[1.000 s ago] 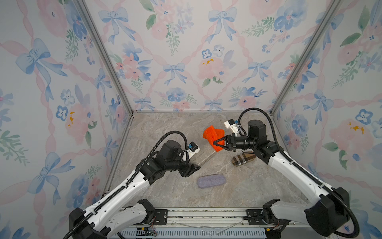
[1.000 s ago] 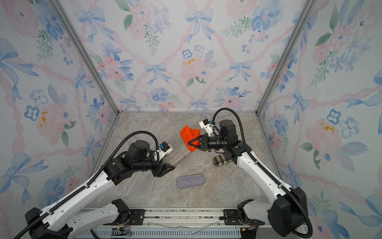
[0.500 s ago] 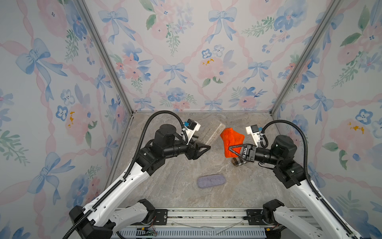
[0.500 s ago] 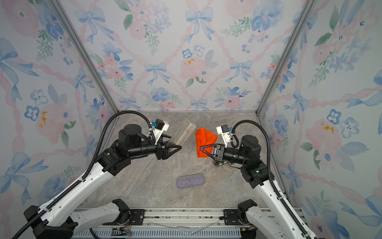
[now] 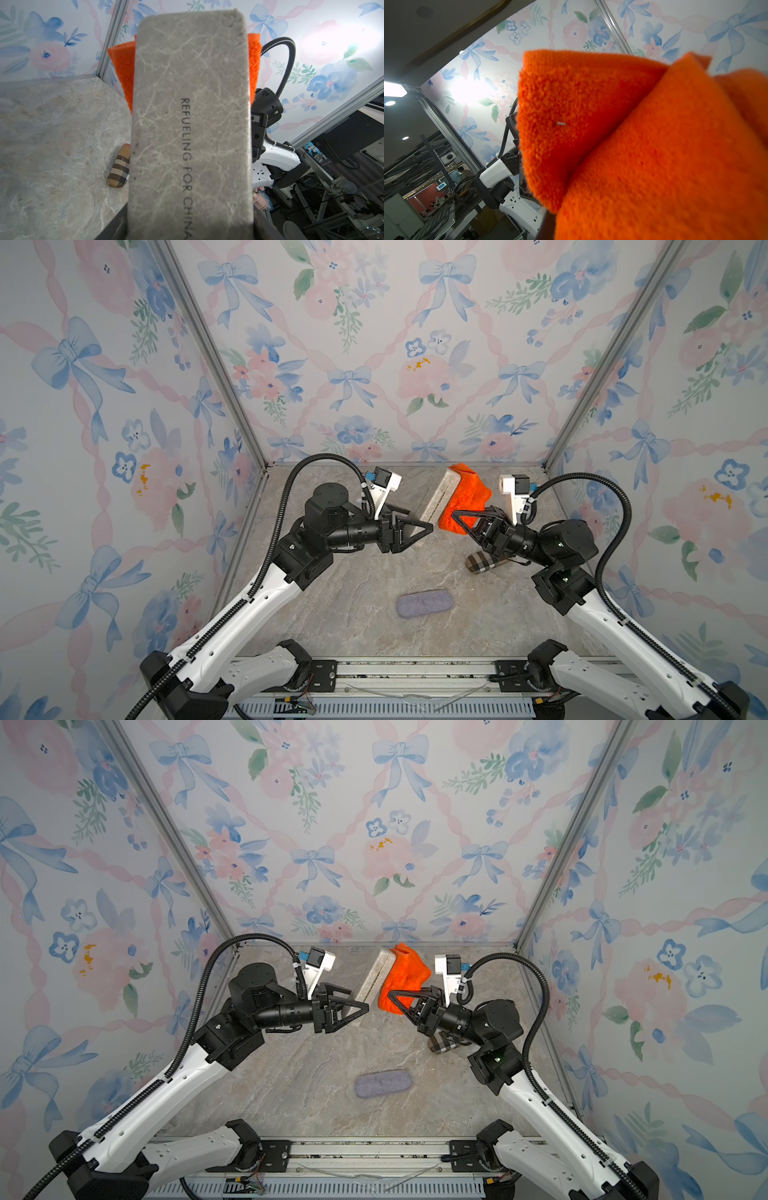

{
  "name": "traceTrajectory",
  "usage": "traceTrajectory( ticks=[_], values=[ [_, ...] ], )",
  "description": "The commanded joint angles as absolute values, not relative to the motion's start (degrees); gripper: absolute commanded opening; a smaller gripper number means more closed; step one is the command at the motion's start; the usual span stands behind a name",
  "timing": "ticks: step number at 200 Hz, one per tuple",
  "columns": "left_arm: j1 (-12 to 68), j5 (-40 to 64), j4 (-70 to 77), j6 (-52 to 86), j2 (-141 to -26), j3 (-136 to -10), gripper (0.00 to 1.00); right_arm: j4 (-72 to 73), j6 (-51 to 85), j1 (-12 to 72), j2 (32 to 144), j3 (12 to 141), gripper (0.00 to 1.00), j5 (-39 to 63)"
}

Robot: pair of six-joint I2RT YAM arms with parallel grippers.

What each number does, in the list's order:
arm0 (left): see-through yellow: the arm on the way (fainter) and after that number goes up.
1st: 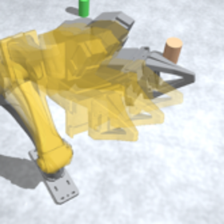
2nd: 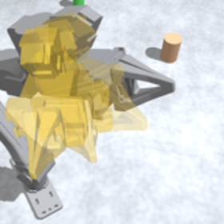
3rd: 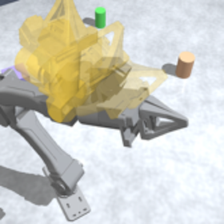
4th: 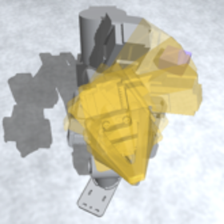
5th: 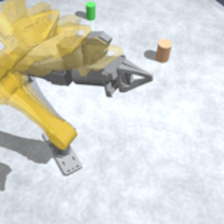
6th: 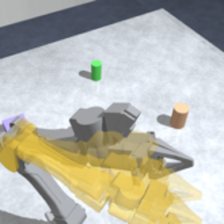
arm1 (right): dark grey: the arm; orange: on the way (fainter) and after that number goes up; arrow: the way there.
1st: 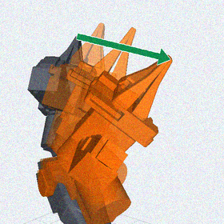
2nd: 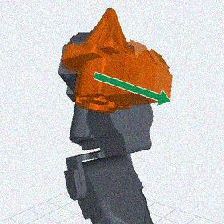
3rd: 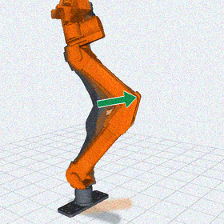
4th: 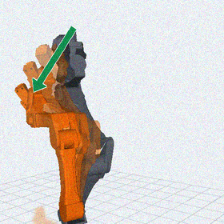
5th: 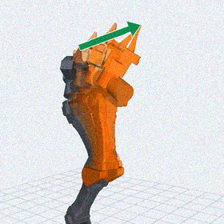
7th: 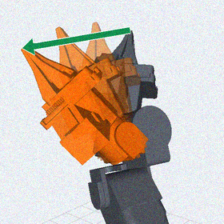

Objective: Wipe the eyeglass case
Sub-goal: Wipe the dirt from the eyeglass case.

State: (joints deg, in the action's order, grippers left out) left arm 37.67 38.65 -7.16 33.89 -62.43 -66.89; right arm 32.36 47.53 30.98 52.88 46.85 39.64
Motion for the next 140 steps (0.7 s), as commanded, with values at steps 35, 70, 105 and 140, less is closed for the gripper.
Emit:
traceTrajectory(
  ticks=[35, 70, 105, 140],
  values=[
    [37.79, 41.88, 3.59, 38.93, -62.66, -66.53, 0.16, 38.15, 42.8, 41.26, 55.11, 43.32, 0.0, 38.23],
    [37.79, 43.66, 2.57, 39.16, -63.65, -67.16, 0.16, 44.93, 46.8, 38.0, 58.87, 43.47, 0.0, 39.07],
    [37.79, 42.75, -0.17, 38.32, -61.77, -65.63, 0.16, 39.85, 44.79, 31.19, 58.53, 51.54, 0.0, 41.39],
    [37.79, 41.92, 0.33, 38.98, -60.02, -63.47, 0.16, 36.94, 42.79, 30.39, 57.92, 53.82, 0.0, 41.86]
  ],
)
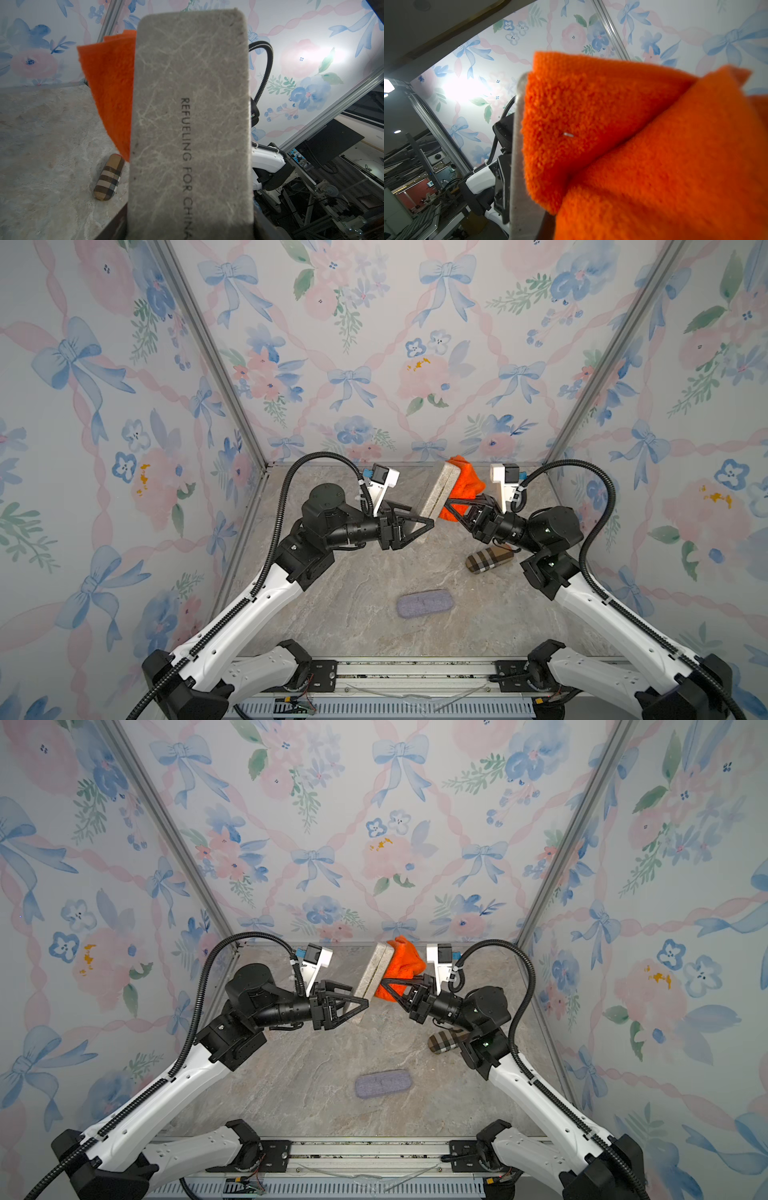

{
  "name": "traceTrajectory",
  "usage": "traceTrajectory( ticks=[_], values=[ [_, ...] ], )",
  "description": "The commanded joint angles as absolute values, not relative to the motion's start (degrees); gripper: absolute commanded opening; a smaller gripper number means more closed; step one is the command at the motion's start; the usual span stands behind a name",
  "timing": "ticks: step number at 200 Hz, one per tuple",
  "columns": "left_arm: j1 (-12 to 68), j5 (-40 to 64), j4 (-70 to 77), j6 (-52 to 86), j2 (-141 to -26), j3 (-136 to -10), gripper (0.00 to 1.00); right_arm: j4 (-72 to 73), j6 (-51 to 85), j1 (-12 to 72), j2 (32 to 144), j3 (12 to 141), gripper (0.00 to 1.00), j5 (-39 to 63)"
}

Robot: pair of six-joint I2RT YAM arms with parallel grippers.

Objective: Wipe the eyeglass case
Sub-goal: Wipe the dirt from the eyeglass case.

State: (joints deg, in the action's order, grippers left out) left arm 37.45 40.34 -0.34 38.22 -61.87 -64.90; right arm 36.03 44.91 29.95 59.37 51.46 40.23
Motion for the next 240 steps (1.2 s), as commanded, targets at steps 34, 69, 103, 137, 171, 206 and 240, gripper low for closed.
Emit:
traceTrajectory(
  ticks=[34, 69, 103, 137, 171, 206, 240],
  values=[
    [37.8, 43.28, 2.27, 39.2, -60.49, -63.64, 0.16, 38.54, 42.36, 35.68, 58.5, 46.65, 0.0, 40.4],
    [37.73, 43.26, 2.27, 38.74, -60.14, -64.01, 0.16, 43.48, 42.72, 38.81, 60.79, 42.87, 0.0, 42.2],
    [37.7, 43.46, 1.28, 38.42, -59.75, -63.24, 0.16, 41.54, 41.31, 34.77, 60.8, 49.08, 0.0, 45.0],
    [37.67, 43.29, 2.02, 38.72, -58.81, -62.03, 0.16, 31.96, 34.04, 30.88, 61.32, 58.36, 0.0, 46.73],
    [37.4, 43.03, 2.1, 38.5, -59.06, -62.28, 0.16, 32.4, 35.4, 28.65, 65.45, 61.22, 0.0, 48.45],
    [37.28, 43.02, 3.16, 38.5, -59.35, -62.75, 0.16, 33.83, 36.67, 31.27, 63.79, 56.49, 0.0, 48.78],
    [36.92, 42.25, 5.11, 39.06, -59.4, -62.78, 0.16, 32.38, 32.49, 39.23, 59.91, 51.68, 0.0, 49.05]
  ],
)
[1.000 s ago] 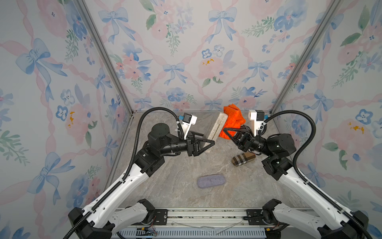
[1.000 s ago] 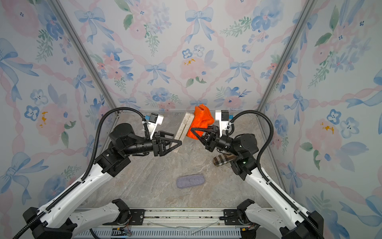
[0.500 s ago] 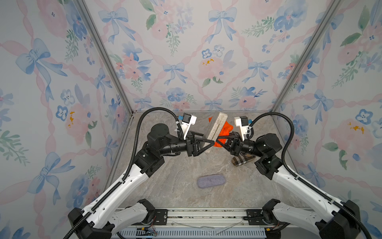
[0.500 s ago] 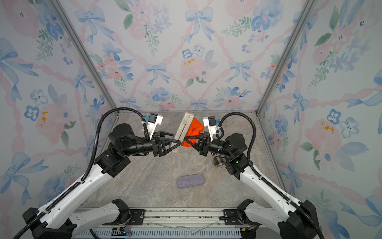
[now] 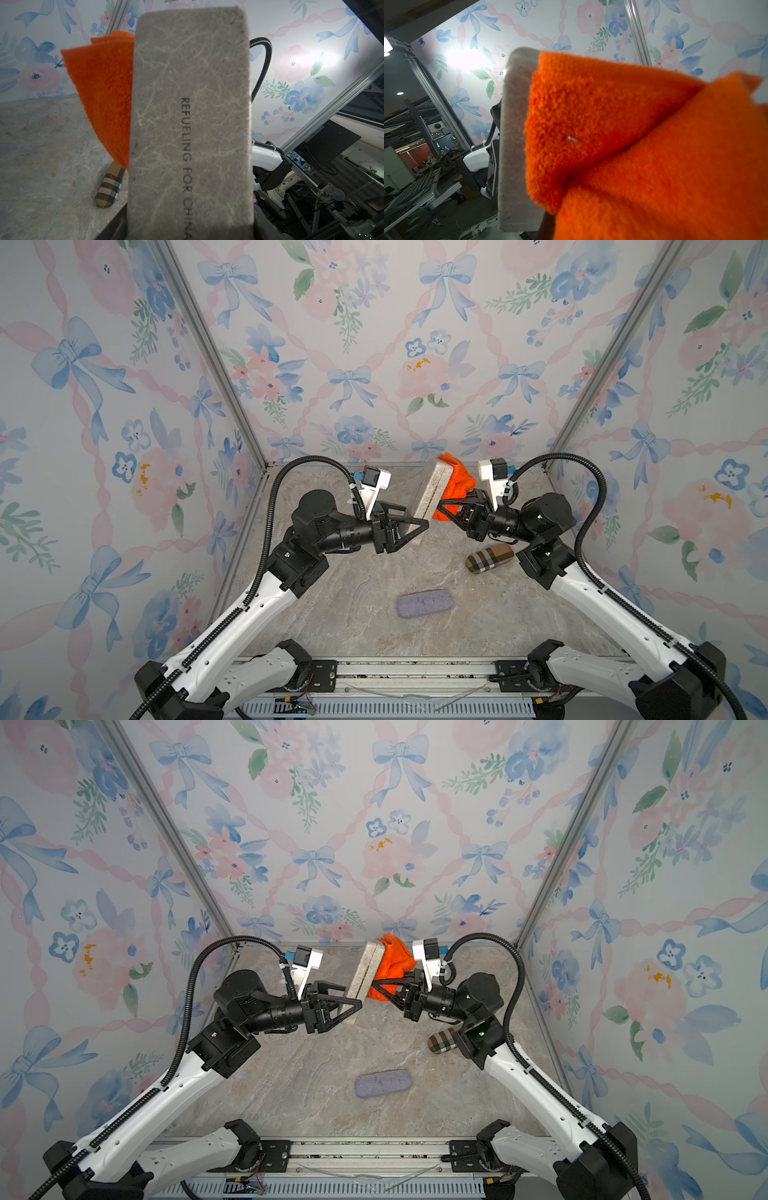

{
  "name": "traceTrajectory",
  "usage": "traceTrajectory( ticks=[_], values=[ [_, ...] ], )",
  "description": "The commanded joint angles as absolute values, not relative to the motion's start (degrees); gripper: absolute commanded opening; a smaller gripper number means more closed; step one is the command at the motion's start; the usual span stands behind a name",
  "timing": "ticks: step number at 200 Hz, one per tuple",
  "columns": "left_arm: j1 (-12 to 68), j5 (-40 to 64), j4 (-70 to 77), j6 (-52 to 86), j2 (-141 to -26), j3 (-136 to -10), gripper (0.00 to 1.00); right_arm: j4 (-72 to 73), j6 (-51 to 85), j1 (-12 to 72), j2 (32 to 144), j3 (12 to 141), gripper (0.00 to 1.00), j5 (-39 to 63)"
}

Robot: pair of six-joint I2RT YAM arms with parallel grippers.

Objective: Wipe the eyeglass case
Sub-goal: Wipe the dirt from the eyeglass case.

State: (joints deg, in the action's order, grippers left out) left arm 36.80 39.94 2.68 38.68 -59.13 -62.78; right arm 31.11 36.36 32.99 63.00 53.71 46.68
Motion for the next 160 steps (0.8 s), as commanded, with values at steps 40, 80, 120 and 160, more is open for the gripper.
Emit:
traceTrajectory(
  ticks=[40, 80, 120, 160],
  values=[
    [36.83, 42.27, 5.66, 39.73, -60.16, -62.68, 0.16, 32.74, 30.4, 44.04, 62.82, 50.66, 0.0, 49.28],
    [36.85, 41.81, 4.58, 39.83, -59.58, -61.76, 0.16, 31.54, 29.89, 37.58, 62.41, 55.48, 0.0, 49.05],
    [36.74, 41.4, 5.16, 39.76, -58.82, -60.7, 0.17, 30.75, 31.58, 33.36, 61.28, 57.42, 0.0, 49.75],
    [36.27, 41.65, 7.56, 40.03, -60.37, -61.54, 0.17, 32.75, 31.49, 41.39, 62.46, 51.77, 0.0, 48.18]
  ],
)
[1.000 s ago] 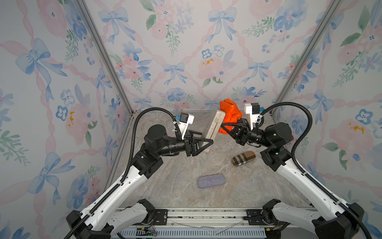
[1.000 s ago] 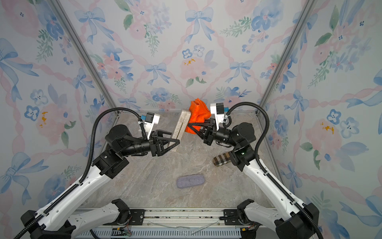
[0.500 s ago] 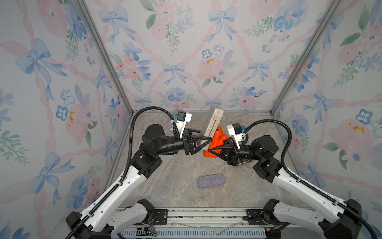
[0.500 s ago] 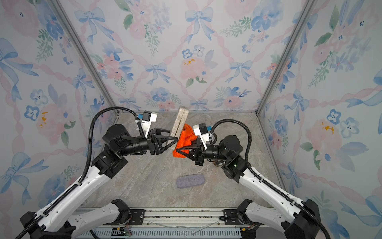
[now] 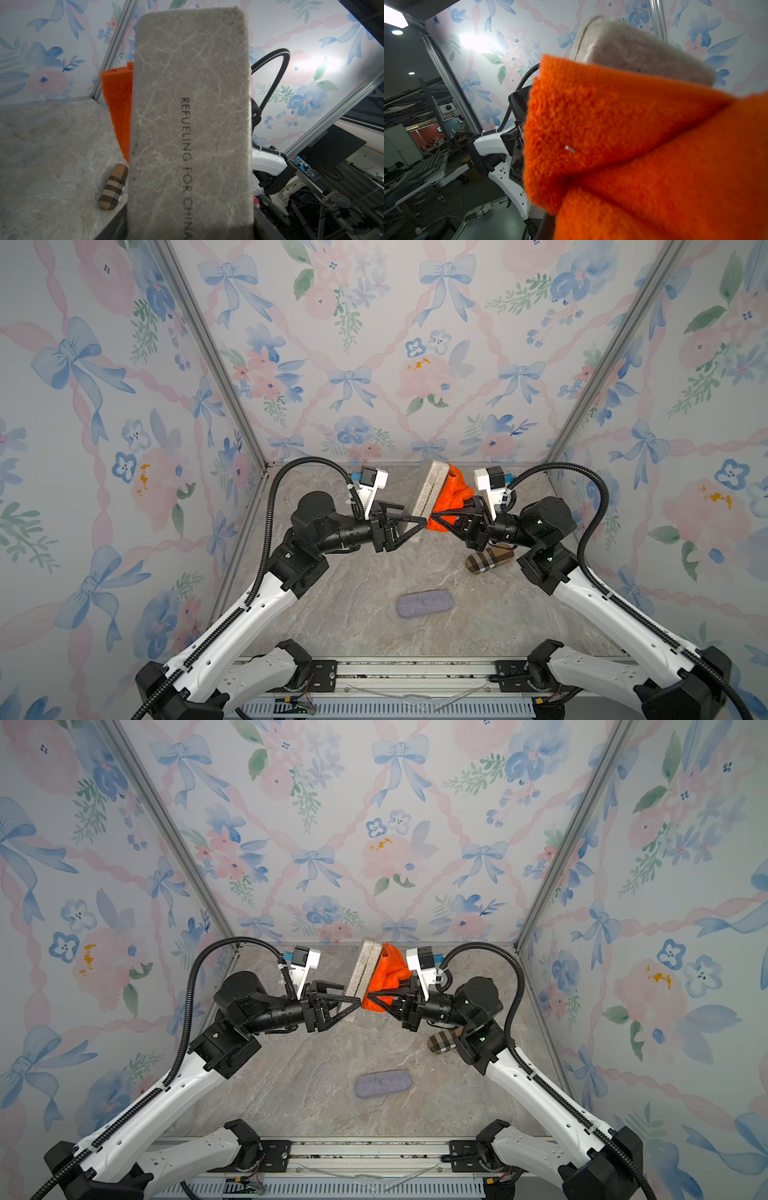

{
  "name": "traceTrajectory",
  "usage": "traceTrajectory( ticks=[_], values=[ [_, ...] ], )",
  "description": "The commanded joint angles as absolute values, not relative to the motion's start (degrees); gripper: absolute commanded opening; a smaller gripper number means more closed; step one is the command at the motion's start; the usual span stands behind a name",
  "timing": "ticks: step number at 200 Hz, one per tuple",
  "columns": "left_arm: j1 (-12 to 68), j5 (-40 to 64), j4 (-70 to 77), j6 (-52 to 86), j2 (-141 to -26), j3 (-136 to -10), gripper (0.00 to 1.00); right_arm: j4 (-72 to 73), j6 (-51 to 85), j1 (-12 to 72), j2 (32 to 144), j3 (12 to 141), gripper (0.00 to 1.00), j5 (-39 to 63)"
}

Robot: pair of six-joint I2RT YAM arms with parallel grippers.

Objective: Wipe the eyeglass case
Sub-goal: Wipe the dirt from the eyeglass case.

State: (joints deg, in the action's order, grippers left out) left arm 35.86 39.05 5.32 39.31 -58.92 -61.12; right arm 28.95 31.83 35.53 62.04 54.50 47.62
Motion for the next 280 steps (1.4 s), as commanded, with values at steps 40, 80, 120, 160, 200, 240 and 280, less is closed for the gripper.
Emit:
traceTrajectory(
  ticks=[40, 80, 120, 160, 200, 240, 280],
  values=[
    [35.7, 41.53, 9.23, 41.01, -61.98, -62.51, 0.17, 40.19, 34.12, 47.53, 63.8, 47.42, 0.0, 46.06],
    [35.65, 42.64, 9.07, 41.97, -61.79, -61.36, 0.17, 33.87, 30.99, 42.89, 64.33, 51.76, 0.0, 46.49],
    [35.61, 42.85, 6.7, 41.3, -59.44, -60.12, 0.18, 25.09, 26.81, 34.87, 65.05, 58.43, 0.0, 49.46],
    [35.6, 43.15, 5.93, 41.74, -58.73, -58.23, 0.17, 23.73, 26.8, 31.47, 67.65, 63.73, 0.0, 51.31],
    [35.26, 42.14, 5.84, 41.44, -57.25, -55.27, 0.17, 21.34, 26.11, 29.67, 66.23, 66.01, 0.0, 49.82],
    [33.47, 40.06, 3.93, 38.73, -56.12, -52.59, 0.17, 14.55, 27.76, 20.45, 61.66, 62.62, 0.0, 43.59],
    [33.24, 33.35, -2.22, 31.58, -61.06, -52.83, 0.16, 3.88, 28.59, 14.5, 56.62, 57.06, 0.0, 38.99]
  ],
)
